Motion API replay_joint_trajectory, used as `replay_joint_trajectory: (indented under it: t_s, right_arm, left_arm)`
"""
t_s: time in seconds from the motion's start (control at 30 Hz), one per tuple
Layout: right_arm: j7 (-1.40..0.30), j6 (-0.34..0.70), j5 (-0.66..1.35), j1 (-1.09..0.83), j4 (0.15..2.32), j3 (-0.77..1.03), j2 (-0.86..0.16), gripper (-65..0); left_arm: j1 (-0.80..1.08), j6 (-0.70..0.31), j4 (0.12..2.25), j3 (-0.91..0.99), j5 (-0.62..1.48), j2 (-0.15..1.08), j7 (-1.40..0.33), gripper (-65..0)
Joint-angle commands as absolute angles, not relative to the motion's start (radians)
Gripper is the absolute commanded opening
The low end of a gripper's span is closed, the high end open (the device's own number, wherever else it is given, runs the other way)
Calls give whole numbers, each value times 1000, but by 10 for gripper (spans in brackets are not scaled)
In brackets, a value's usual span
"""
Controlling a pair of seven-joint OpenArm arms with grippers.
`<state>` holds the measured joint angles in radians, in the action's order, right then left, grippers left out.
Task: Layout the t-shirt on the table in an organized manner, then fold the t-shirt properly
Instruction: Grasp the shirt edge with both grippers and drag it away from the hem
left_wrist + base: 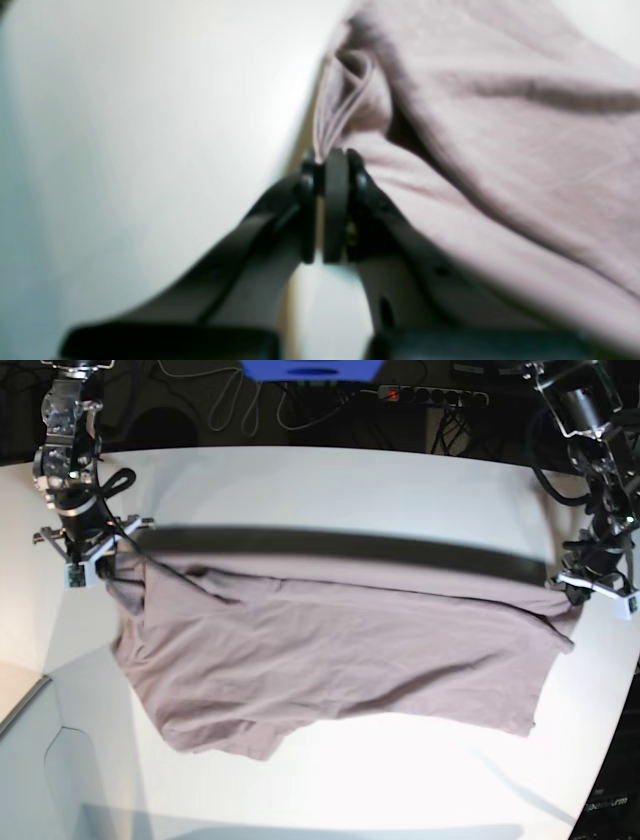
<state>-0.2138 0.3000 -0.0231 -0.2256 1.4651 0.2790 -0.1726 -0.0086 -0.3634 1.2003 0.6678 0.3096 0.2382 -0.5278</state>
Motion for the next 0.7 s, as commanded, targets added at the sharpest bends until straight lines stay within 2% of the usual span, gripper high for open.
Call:
replay_joint_trajectory:
  t_s: [0.0,0.13,0.27,0.37,0.47,0.67]
  right_arm:
    - [-177,298,-19,-216,1520,285,-185,-650]
    - [-189,300,-19,-189,1616,282,-185,-650]
    - [-311,300,-19,-108,1626,285,-185,-650]
    - [-351,346,-18,-99,1627,286,-180,-650]
    - [-348,407,-18,-150,1629,315,-168,-650]
    - [-348,453,-16,-225,1629,380,-117,-650]
  left_arm:
    - [-25,-361,1247,676,318,259,-530,-650]
    - [-38,-361,1326,673,320,274,-599,-650]
    - [-82,-361,1333,673,314,275,-638,-650]
    - [-76,-361,1333,677,318,274,-645,-650]
    - [-36,-361,1333,680,318,272,-642,-650]
    - [35,-361,1334,682,320,271,-638,-650]
